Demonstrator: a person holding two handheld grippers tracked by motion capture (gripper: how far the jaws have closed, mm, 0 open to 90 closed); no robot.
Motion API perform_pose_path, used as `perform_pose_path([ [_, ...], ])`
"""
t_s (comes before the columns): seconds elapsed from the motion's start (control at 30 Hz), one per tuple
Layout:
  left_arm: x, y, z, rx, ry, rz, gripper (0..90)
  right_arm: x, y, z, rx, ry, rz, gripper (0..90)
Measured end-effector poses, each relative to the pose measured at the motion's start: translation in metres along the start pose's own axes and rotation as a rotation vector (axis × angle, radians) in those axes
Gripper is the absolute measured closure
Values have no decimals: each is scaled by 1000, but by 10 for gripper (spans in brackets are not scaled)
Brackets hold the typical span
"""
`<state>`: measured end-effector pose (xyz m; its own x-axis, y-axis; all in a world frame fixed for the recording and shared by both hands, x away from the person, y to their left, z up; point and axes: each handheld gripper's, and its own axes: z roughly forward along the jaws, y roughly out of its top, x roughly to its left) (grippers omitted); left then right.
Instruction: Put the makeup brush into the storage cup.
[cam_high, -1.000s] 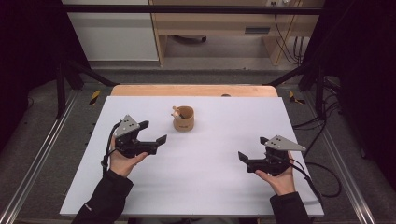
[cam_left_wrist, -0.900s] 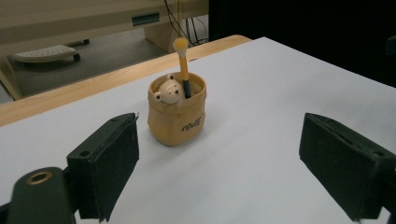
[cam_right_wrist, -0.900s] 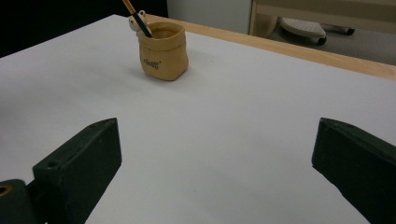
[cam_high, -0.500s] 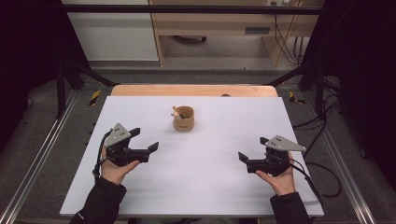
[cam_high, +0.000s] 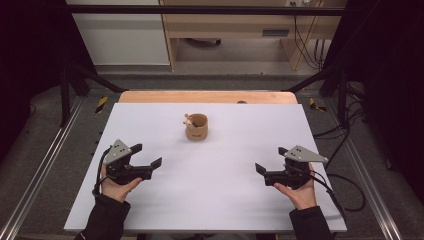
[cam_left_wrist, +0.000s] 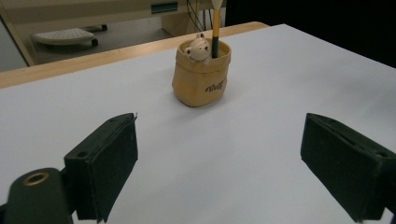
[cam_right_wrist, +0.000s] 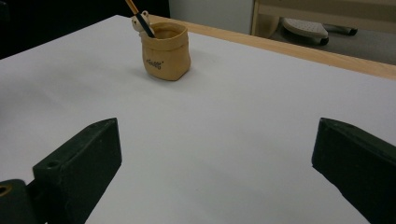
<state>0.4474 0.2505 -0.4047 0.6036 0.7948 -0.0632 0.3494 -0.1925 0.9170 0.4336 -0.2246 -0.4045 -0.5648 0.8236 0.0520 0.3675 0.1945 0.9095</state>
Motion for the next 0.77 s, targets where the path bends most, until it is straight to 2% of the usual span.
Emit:
perform_pose_path([
  [0.27, 6, -9, -5, -2, 20, -31, 100, 1, -1, 0, 1, 5, -3, 20],
  [0.77, 12, -19, -8, 17, 44, -39, 100, 1, -1, 0, -1, 5, 0, 20],
])
